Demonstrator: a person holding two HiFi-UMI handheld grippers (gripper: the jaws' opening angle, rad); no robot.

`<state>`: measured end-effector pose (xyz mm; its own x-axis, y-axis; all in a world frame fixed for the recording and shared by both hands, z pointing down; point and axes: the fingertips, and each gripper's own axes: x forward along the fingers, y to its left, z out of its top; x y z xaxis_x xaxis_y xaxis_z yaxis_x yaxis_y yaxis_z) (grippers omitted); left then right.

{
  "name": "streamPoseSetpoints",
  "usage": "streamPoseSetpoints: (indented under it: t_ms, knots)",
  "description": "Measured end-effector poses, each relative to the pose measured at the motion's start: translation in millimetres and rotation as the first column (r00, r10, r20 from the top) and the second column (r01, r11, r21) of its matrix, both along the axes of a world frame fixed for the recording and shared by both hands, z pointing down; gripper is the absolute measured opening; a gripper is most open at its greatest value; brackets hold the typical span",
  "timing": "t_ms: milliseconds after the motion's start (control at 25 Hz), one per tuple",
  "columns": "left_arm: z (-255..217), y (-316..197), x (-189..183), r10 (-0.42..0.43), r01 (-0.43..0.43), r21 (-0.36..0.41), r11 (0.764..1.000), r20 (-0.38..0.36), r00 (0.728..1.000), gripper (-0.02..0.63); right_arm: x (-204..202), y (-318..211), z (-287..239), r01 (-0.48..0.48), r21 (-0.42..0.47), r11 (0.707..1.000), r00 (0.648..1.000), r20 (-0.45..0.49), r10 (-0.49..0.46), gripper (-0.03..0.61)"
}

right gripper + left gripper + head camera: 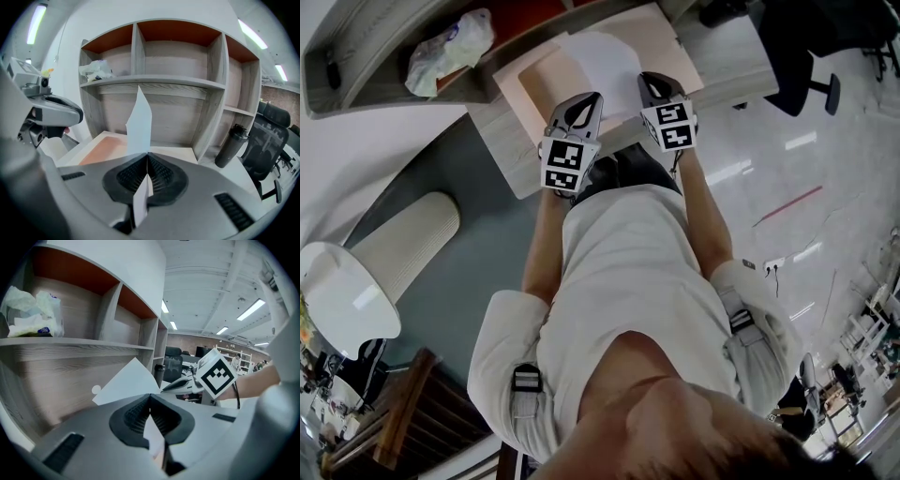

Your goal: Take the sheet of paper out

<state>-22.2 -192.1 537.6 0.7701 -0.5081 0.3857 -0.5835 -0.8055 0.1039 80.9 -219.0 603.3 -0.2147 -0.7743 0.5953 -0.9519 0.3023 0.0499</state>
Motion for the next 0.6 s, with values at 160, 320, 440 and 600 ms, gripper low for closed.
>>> streamPoseSetpoints:
  t_ms: [160, 320, 440, 600]
  knots:
    - [-15, 1, -8, -0.031, 0.031, 0.022, 0.999, -0.026, 0.999, 0.015, -8, 5, -21, 0.022, 0.031, 0.999, 1.000, 0.001, -0.022, 0.020]
    - [-35, 2, -17, -0.059, 0.061, 0.057, 0.996, -0.048, 0.997, 0.015, -22, 11, -51, 0.069, 0.076, 0.995, 0.997, 0.020, -0.071, 0.020]
    - [-51, 2, -26, -0.086, 0.091, 0.083, 0.992, -0.061, 0.994, 0.015, -34, 17, -74, 0.116, 0.112, 0.987, 0.993, 0.021, -0.119, 0.021]
    - [-75, 3, -37, -0.131, 0.140, 0.112, 0.984, -0.083, 0.988, 0.015, -47, 22, -108, 0.175, 0.173, 0.969, 0.983, 0.031, -0.183, 0.020]
